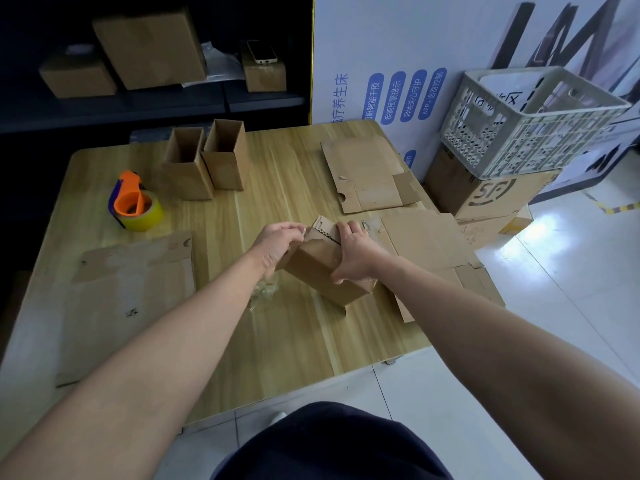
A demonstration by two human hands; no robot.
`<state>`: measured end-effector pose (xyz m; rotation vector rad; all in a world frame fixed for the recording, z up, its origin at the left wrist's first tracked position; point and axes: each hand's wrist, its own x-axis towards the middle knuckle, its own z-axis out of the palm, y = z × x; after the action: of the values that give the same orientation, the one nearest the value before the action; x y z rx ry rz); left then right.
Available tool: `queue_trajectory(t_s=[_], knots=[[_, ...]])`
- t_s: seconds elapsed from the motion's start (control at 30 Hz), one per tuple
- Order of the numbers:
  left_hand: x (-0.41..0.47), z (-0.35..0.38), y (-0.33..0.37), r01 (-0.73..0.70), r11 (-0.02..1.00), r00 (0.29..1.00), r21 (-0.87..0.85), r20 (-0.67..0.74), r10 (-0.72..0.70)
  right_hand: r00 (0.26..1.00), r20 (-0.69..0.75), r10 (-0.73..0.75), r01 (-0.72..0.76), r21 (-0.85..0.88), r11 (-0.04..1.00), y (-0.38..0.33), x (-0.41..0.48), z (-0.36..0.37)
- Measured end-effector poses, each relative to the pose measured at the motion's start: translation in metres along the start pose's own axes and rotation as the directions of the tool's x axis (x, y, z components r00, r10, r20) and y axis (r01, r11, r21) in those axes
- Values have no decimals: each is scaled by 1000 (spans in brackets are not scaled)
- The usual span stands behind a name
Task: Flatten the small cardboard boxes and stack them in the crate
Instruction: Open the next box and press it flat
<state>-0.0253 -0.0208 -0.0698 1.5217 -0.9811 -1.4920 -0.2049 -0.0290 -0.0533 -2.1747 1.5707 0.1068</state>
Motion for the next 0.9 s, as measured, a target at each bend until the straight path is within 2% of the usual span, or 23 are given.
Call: queue_trajectory(t_s=[0.1,0.17,0.27,0.43,0.53,0.7,0.83,0.87,0.9], knots=[[2,-5,-1,-23,998,998,-65,-58,19,999,-8,-33,33,11,999,0,0,-3],[5,-10,0,-50,999,979,0,-196,49,999,-17,-49,49,-4,999,0,1,-6],[8,-17,0,-50,999,900,3,-434,46,998,-48,-47,45,-43,998,-2,3,-12],[14,-30,0,14,977,728,-211,-668,-155,994,-105,-40,37,-29,999,-11,9,-20],[16,-51,-7,9,970,637,-244,-746,-193,993,-113,-29,28,-4,1000,-12,11,-21],[15,-70,-19,-31,986,534,-164,-836,-122,989,-146,-9,10,10,1000,-14,16,-22],[14,-102,-21,-74,972,422,-221,-891,-170,982,-175,76,-80,-15,997,-6,15,-29],[15,-112,-24,-73,983,417,-168,-900,-123,980,-174,95,-104,-43,994,-3,14,-31],[14,-116,-27,-42,997,442,-65,-896,-39,979,-171,109,-122,-66,990,-1,13,-33]])
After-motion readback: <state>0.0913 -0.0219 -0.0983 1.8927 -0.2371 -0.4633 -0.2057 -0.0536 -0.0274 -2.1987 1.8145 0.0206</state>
